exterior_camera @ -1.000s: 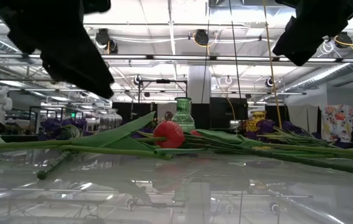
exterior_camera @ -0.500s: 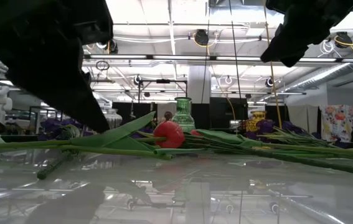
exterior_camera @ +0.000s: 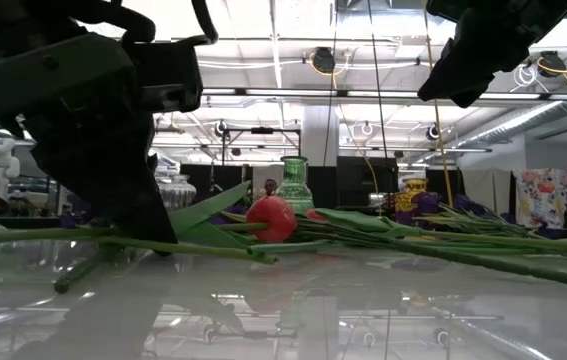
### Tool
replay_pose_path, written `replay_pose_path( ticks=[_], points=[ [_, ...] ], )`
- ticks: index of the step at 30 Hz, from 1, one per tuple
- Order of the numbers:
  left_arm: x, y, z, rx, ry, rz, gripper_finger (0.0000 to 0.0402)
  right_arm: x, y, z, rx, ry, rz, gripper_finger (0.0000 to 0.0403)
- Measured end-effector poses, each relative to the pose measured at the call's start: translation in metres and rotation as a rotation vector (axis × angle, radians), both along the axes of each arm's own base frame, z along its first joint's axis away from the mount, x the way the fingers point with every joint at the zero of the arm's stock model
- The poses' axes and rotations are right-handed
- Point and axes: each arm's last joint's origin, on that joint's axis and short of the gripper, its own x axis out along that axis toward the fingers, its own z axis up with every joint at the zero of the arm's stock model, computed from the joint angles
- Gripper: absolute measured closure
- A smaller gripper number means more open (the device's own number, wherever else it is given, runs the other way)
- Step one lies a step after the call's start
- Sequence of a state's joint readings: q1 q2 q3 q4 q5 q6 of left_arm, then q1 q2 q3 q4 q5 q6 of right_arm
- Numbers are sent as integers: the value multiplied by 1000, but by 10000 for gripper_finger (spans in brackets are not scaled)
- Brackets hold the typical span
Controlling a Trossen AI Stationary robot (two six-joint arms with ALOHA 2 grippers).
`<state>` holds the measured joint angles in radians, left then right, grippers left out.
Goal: Sort flowers into vase by color
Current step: Put the left pink flower into the yellow vase
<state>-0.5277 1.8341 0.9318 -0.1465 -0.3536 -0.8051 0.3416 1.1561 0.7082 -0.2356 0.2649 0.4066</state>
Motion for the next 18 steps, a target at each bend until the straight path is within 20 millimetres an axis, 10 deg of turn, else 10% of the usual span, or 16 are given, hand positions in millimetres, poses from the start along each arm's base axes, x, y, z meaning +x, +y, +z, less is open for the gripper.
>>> replay_pose_path(
  ticks=[13, 18],
  points=[
    [0, 5, 8, -44, 19, -10, 381, 0, 0, 0, 0, 0, 0, 403],
    [4, 3, 22, -120, 17, -57, 379, 0, 0, 0, 0, 0, 1, 403]
  ],
)
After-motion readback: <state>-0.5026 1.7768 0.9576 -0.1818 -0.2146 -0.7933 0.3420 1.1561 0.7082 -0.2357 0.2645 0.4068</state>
